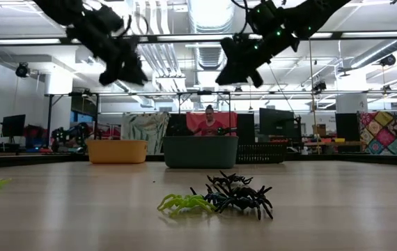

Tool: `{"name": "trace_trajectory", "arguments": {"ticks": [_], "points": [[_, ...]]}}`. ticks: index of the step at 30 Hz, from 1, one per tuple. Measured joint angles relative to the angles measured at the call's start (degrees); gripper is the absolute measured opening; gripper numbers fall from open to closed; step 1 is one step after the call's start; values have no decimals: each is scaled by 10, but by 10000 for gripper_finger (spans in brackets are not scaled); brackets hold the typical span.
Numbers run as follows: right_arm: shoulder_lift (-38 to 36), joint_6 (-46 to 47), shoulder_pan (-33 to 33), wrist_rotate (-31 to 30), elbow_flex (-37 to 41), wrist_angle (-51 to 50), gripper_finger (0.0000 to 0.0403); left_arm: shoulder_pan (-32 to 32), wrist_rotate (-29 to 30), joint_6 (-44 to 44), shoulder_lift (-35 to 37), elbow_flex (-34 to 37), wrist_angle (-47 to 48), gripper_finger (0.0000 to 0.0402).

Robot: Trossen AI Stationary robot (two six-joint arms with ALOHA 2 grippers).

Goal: Sort Halloween decoration
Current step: Put the black spider toy into the yellow bin

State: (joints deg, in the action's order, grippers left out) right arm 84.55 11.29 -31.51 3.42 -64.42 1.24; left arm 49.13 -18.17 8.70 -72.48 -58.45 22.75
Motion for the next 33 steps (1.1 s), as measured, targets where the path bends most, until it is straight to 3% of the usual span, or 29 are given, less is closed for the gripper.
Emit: {"name": "trace_trajectory", "arguments": {"ticks": [9,17,23,28,33], "points": [[0,-138,85,-20,46,115,68,-137,18,-23,86,39,-122,93],[0,-202,178,-21,114,183,68,-304,28,-44,103,145,-289,93],[-1,-183,272,-79,137,223,68,-410,112,-1,108,228,-415,93],[-1,-155,328,-83,142,218,68,-476,125,41,107,250,-431,93],[-1,-154,364,-79,151,218,68,-520,224,29,106,262,-434,93]]}}
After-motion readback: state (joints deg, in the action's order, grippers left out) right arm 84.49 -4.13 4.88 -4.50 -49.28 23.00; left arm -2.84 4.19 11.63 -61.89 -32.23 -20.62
